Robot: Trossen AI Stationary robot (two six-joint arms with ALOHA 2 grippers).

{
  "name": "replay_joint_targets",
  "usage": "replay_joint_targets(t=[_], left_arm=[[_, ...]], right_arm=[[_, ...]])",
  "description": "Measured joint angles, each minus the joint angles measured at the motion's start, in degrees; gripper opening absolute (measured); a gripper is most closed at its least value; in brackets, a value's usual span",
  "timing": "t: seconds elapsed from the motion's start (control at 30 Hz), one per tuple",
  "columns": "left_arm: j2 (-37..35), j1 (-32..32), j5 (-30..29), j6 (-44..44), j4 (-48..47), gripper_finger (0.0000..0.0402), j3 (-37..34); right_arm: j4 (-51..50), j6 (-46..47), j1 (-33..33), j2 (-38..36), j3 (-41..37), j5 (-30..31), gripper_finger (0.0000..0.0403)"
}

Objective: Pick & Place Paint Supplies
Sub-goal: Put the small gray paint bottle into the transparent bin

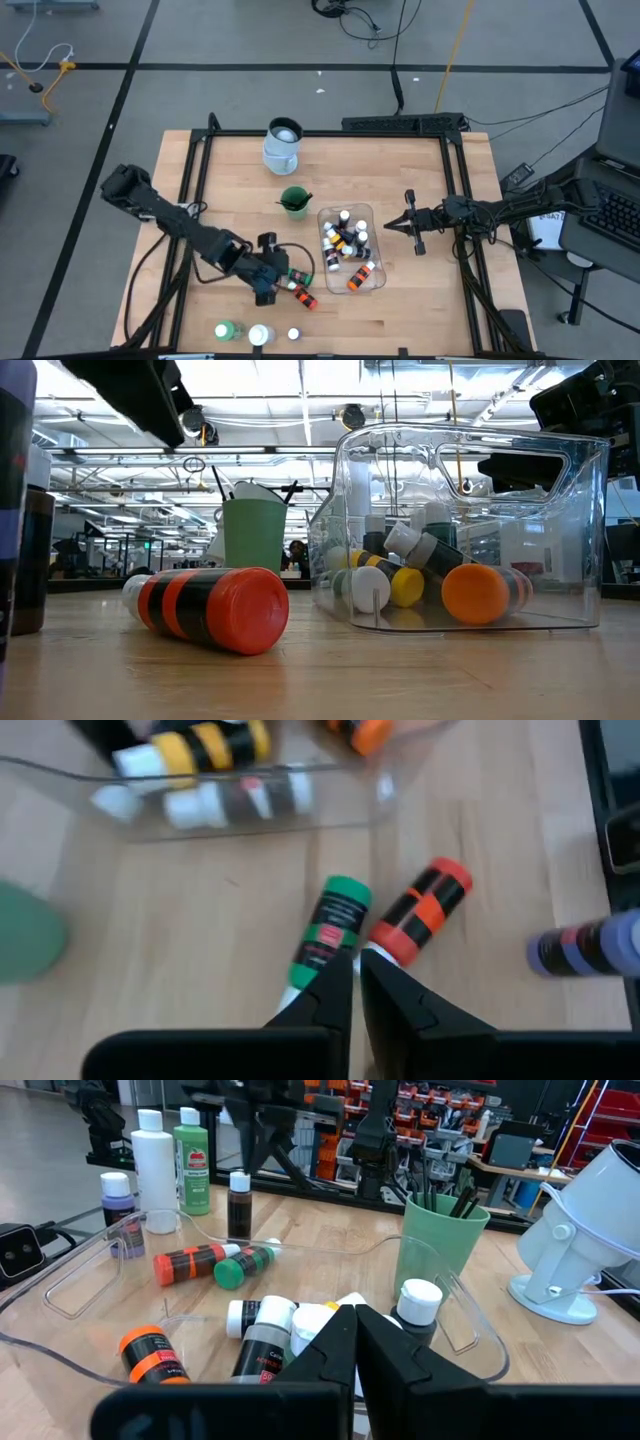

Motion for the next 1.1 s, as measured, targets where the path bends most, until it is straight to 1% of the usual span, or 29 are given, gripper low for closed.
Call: replay_joint_targets(t=[0.13, 0.27, 0.47, 0.53, 0.6, 0.67, 0.73, 0.83, 0.93, 1.0, 1.03, 1.1], left_arm=[[1.7, -0.4, 0.1, 2.4, 5.5, 0.0036, 0.0], [1.8, -0.3, 2.7, 3.4, 8.1, 0.0072, 0.0], [1.8, 0.1, 3.0, 3.2, 5.8, 0.0145, 0.0], [1.8, 0.4, 4.1, 5.1, 4.2, 0.0157, 0.0], [1.8, 0.2, 3.9, 7.9, 3.7, 0.0158, 0.0], [1.8, -0.6, 2.9, 11.8, 4.4, 0.0148, 0.0], [1.8, -0.9, 2.5, 15.4, 4.5, 0.0129, 0.0], [1.8, -0.3, 1.9, 17.4, 4.2, 0.009, 0.0], [0.2, 0.0, 1.1, 19.5, 3.5, 0.0042, -0.4], [-1.5, -0.1, -1.2, 21.3, 5.5, 0.0014, -2.0], [-2.5, -0.1, -2.7, 22.2, 7.4, 0.0007, -3.5], [-4.6, 0.8, -4.7, 23.7, 13.3, 0.001, -7.5]], right_arm=[[0.0, 0.0, 0.0, 0.0, 0.0, 0.0, 0.0004], [0.0, 0.1, 0.0, 0.0, 0.0, 0.0, 0.0004], [0.1, 0.1, 0.0, 0.0, 0.0, 0.0, 0.0004], [0.1, 0.1, 0.0, 0.0, 0.0, 0.0, 0.0004], [0.0, 0.1, 0.0, 0.0, 0.0, 0.0, 0.0004], [0.0, 0.0, 0.0, 0.0, 0.0, 0.0, 0.0004], [0.0, -0.1, 0.0, 0.0, 0.0, 0.0, 0.0004], [0.0, -1.1, 0.0, 0.0, 0.0, 0.0, 0.0004], [-0.1, -0.8, 0.0, 0.0, 0.0, 0.0, 0.0004], [-0.5, 1.3, 0.0, 0.0, 0.0, -0.1, 0.0004], [-0.5, 2.3, 0.0, 0.1, 0.1, -0.4, 0.0004], [-1.3, 3.1, 0.0, 0.4, 1.4, -1.4, 0.0003]])
